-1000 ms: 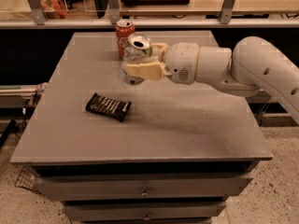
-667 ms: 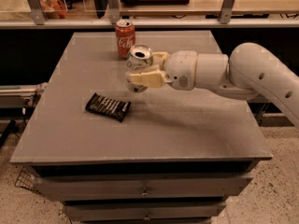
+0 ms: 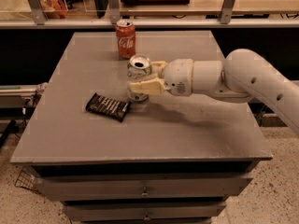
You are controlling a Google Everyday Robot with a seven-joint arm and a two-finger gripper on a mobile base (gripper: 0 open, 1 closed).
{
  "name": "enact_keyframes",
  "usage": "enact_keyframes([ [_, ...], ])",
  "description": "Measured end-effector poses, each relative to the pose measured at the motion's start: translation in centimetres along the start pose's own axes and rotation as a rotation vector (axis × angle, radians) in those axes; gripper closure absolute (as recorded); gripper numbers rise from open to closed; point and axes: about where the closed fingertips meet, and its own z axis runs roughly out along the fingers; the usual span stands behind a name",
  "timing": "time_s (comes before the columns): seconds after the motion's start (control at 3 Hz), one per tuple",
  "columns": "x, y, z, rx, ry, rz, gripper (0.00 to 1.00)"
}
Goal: Move 7up can near rxbar chocolate
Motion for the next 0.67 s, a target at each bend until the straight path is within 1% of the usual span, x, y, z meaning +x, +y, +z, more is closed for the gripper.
enact_keyframes([
  [0.67,1.06,0.94,0.72,-0.034,0.041,0.023,0.38],
])
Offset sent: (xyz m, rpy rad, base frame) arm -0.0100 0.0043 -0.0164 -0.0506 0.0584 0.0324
